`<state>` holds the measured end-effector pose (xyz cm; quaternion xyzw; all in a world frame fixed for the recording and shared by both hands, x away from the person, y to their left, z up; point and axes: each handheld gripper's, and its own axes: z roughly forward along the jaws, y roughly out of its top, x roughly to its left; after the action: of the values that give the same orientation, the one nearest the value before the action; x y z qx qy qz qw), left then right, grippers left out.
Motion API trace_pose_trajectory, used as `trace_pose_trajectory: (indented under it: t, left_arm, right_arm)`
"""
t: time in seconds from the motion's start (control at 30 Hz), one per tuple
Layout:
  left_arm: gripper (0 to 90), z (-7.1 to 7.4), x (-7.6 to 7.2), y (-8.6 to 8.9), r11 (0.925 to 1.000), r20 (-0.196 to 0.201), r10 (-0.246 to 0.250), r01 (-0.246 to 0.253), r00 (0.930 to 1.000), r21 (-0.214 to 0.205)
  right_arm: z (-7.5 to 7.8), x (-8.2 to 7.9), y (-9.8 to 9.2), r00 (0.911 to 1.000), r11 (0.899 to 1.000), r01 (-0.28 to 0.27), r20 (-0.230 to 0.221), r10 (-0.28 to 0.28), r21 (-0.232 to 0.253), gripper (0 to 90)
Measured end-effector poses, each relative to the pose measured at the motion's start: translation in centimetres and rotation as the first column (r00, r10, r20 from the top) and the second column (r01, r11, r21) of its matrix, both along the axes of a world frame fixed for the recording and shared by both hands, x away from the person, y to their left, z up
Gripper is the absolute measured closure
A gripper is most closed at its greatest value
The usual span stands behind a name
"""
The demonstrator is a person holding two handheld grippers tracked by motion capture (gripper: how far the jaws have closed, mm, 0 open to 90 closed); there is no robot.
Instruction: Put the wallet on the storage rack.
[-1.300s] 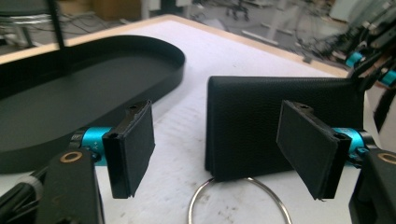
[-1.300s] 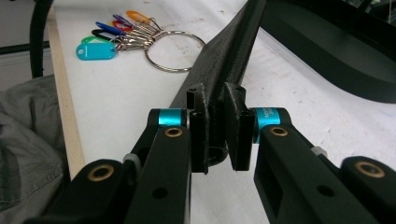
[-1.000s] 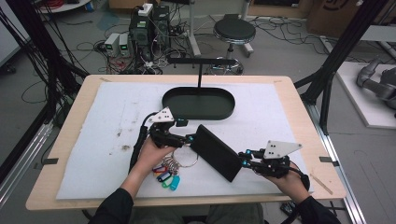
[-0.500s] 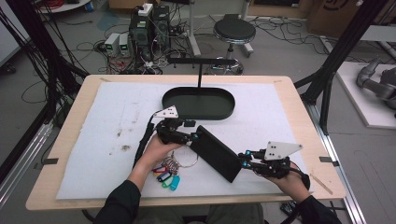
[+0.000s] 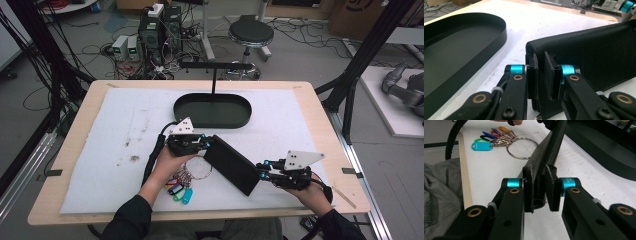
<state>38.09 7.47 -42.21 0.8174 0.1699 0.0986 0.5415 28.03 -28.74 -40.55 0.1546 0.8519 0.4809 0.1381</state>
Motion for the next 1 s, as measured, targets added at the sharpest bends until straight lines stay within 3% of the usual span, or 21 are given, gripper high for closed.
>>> trace_pose_trajectory:
  t: [0.07, 0.13, 0.33, 0.37, 0.43, 0.47, 0.53, 0.67, 0.7, 0.8, 0.83, 0.87, 0.93, 1.0]
  left_arm:
    - [82.3, 0.1, -0.2, 0.1, 1.0, 0.004, -0.001, 0.001, 1.0, 0.003]
    - [82.6, 0.3, -0.6, 0.3, 0.9999, 0.031, -0.01, 0.01, 0.9995, -0.009]
    - [82.8, 0.4, -1.9, 0.9, 0.9994, 0.062, -0.018, 0.02, 0.9979, -0.028]
    - [82.9, 0.3, -2.2, 1.1, 0.9991, 0.069, -0.019, 0.021, 0.9974, -0.036]
    - [82.9, 0.3, -2.8, 1.5, 0.9989, 0.082, -0.015, 0.019, 0.9965, -0.044]
    - [82.9, 0.3, -3.1, 1.7, 0.9987, 0.087, -0.016, 0.02, 0.9961, -0.047]
    - [82.9, 0.4, -3.7, 2.1, 0.9983, 0.093, -0.018, 0.023, 0.9955, -0.054]
    - [83.3, 0.4, -4.8, 2.9, 0.9972, 0.08, -0.02, 0.025, 0.9966, -0.071]
    - [83.4, 0.2, -5.2, 3.4, 0.9974, 0.088, -0.026, 0.032, 0.9958, -0.064]
    - [82.9, 0.2, -5.4, 3.7, 0.9989, 0.1, -0.029, 0.033, 0.9946, -0.034]
    - [75.1, 0.2, -5.5, 3.9, 0.9988, 0.095, -0.032, 0.035, 0.995, -0.035]
    - [75.1, 0.2, -5.5, 3.9, 0.9984, 0.088, -0.026, 0.03, 0.9958, -0.048]
    - [52.9, 0.4, -5.3, 4.2, 0.9972, 0.074, -0.018, 0.023, 0.9971, -0.071]
    - [43.4, 0.5, -5.3, 4.3, 0.9968, 0.075, -0.024, 0.03, 0.9969, -0.074]
  right_arm:
    - [0.0, 0.2, -0.1, 0.9998, 1.0, -0.003, -0.02, 0.003, 0.016, 72.9]
    - [0.0, 0.3, -0.1, 0.9992, 1.0, -0.002, -0.041, 0.003, 0.029, 65.0]
    - [-0.5, 0.8, 0.6, 0.9932, 1.0, 0.003, -0.116, -0.001, 0.017, 51.8]
    - [-0.7, 1.0, 0.8, 0.9885, 1.0, 0.018, -0.151, -0.016, 0.014, 48.7]
    - [-0.7, 1.1, 0.9, 0.9853, 1.0, 0.028, -0.169, -0.026, 0.01, 46.9]
    - [-1.0, 1.5, 1.0, 0.9767, 0.999, 0.04, -0.211, -0.037, 0.006, 46.0]
    - [-1.1, 1.6, 1.0, 0.9739, 0.999, 0.043, -0.223, -0.04, 0.007, 46.6]
    - [-1.4, 2.0, 0.8, 0.9629, 0.999, 0.008, -0.27, 0.005, 0.047, 67.4]
    - [-1.3, 2.0, 0.8, 0.9617, 0.998, -0.021, -0.272, 0.038, 0.064, 72.2]
    - [-1.1, 1.9, 1.0, 0.9639, 0.997, -0.042, -0.26, 0.057, 0.064, 74.5]
    - [-0.8, 1.8, 1.2, 0.966, 0.996, -0.07, -0.245, 0.083, 0.061, 75.7]
    - [-0.8, 1.8, 1.2, 0.966, 0.996, -0.07, -0.245, 0.083, 0.061, 75.7]
    - [-0.4, 1.9, 1.4, 0.9708, 0.994, -0.094, -0.217, 0.103, 0.052, 76.3]
    - [-0.2, 2.0, 1.3, 0.9735, 0.992, -0.115, -0.193, 0.123, 0.051, 76.4]
